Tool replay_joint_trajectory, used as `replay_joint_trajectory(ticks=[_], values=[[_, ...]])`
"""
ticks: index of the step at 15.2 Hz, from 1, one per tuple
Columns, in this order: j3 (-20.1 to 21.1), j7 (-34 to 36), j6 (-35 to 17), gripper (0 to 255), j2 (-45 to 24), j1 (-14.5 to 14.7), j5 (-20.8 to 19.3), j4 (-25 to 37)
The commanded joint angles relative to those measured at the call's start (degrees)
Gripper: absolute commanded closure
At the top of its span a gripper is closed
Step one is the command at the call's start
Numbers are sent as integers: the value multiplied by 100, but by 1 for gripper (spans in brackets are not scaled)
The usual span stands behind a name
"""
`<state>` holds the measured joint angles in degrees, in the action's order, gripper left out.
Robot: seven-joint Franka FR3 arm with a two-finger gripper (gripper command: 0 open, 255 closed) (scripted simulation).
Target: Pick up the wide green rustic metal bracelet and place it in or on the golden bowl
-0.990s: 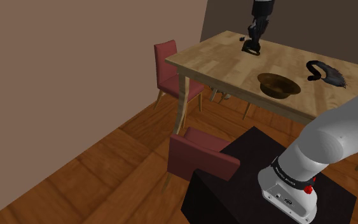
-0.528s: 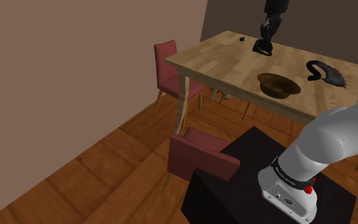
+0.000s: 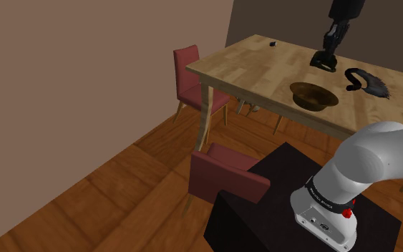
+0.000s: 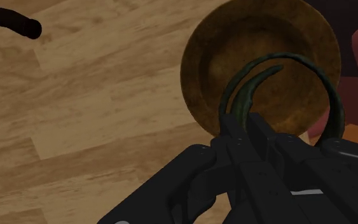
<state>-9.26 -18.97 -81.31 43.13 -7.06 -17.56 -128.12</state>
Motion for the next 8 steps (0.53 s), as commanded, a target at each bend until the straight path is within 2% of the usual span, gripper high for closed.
replay_joint_trajectory(ticks=[1, 8], values=[[4, -61, 161, 255, 376, -48, -53, -210], [-64, 45, -292, 255, 561, -62, -107, -857]])
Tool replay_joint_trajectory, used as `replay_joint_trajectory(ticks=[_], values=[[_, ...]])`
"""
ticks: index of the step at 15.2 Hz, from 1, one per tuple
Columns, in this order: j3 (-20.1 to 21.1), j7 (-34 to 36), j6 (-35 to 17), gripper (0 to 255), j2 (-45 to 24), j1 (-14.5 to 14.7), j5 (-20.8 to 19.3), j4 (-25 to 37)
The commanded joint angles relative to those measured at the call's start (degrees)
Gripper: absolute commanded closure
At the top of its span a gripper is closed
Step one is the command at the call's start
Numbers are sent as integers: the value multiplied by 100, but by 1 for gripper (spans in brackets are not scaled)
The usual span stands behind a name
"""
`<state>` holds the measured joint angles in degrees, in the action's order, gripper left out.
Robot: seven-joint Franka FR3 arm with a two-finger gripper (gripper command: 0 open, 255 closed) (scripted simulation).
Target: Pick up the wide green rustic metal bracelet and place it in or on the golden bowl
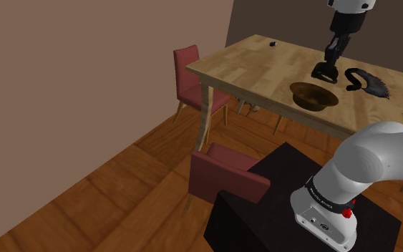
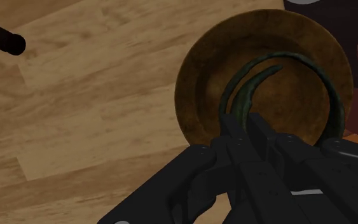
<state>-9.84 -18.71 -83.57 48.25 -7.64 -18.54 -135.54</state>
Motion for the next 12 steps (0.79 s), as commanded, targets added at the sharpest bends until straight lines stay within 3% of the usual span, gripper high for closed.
replay_joint_trajectory(ticks=[1, 12], values=[[-17, 34, -132, 255, 71, -6, -17, -204], [-112, 152, -664, 255, 211, -30, -103, -887]])
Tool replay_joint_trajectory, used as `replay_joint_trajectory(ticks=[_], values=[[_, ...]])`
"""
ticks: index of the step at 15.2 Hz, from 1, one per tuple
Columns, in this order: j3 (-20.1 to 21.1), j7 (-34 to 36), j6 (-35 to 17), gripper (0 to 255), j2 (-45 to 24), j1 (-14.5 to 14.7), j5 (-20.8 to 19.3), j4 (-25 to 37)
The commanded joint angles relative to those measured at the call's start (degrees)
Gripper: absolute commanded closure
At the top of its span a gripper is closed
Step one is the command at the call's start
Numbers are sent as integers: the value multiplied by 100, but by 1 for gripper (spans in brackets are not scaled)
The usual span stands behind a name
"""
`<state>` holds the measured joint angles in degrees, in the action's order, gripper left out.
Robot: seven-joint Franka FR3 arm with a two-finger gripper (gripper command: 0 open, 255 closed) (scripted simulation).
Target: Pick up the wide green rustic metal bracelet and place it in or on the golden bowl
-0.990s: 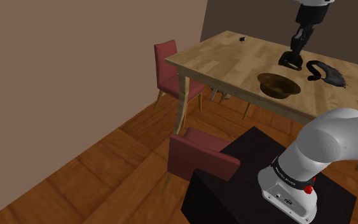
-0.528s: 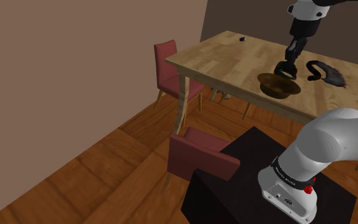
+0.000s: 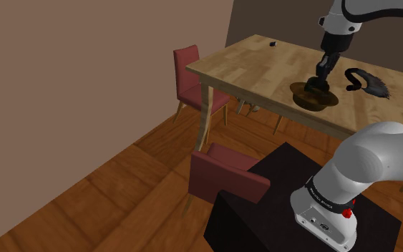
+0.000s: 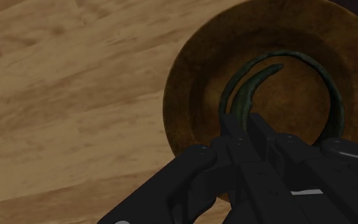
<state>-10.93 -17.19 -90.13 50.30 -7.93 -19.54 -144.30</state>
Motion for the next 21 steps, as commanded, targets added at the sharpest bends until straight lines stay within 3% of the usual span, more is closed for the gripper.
replay_joint_trajectory(ticks=[1, 5, 6, 11, 15, 21], values=[[-3, 0, -8, 255, 6, -1, -3, -11], [-2, 0, -7, 255, 5, -1, -3, -11], [-2, 0, -7, 0, 5, -1, -3, -11], [-2, 0, -7, 0, 5, -1, -3, -11], [194, -31, 602, 0, -224, 70, 174, 812], [195, -31, 602, 0, -224, 69, 175, 812]])
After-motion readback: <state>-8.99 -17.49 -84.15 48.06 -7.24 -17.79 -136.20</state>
